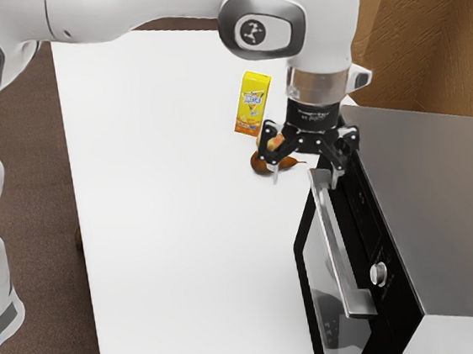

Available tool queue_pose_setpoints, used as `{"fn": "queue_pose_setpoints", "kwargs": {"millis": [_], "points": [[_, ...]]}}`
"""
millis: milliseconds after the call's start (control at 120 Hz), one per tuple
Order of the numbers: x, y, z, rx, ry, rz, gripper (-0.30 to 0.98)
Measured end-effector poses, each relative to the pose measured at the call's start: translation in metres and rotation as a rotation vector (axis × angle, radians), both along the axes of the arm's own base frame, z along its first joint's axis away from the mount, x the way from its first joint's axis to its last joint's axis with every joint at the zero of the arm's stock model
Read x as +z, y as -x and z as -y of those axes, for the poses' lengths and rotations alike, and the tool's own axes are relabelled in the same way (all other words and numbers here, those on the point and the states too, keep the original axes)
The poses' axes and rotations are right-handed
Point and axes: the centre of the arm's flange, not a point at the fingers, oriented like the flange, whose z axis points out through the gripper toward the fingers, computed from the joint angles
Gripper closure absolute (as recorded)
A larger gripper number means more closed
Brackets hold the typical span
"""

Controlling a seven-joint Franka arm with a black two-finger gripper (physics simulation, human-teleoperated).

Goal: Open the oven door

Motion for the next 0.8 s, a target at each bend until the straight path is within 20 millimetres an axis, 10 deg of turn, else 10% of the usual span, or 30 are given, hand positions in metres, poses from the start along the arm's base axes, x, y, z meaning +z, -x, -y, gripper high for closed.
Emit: {"fn": "queue_pose_setpoints", "kwargs": {"millis": [800], "points": [[-0.026, 0.017, 0.036, -0.079, 0.013, 0.005, 0.0]]}}
